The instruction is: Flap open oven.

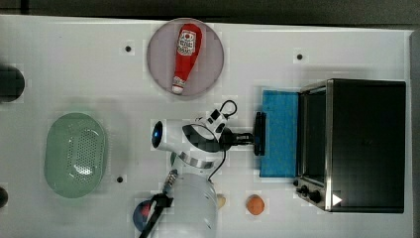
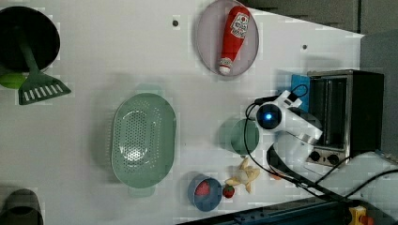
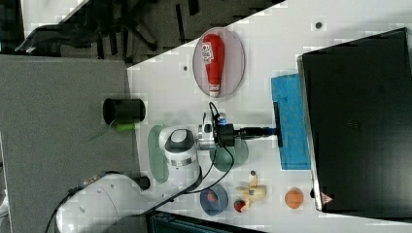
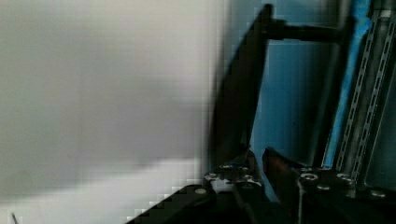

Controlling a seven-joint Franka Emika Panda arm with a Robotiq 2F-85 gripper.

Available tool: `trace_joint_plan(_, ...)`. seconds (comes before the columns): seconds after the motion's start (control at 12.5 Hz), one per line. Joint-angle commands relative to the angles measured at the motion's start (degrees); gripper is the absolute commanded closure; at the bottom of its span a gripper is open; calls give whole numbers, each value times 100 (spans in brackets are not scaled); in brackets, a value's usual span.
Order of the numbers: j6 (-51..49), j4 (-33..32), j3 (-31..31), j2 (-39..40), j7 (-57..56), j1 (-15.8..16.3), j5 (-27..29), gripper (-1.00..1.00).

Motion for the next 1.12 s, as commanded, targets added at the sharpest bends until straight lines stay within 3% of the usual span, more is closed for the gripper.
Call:
trace_joint_plan(0.08,-76,303,-2,199,525,74,-130,65)
trace_joint_plan(0.4,-171,412,8,149,526,197,-124,65)
trace_joint_plan(0.64,-161,555,10,-417,739,263,210,65)
trace_joint_plan(0.8,-163,611,-37,-1088,748,222,911,65)
trace_joint_plan(1.12,-252,725,-301,-2643,739,79,3187,65)
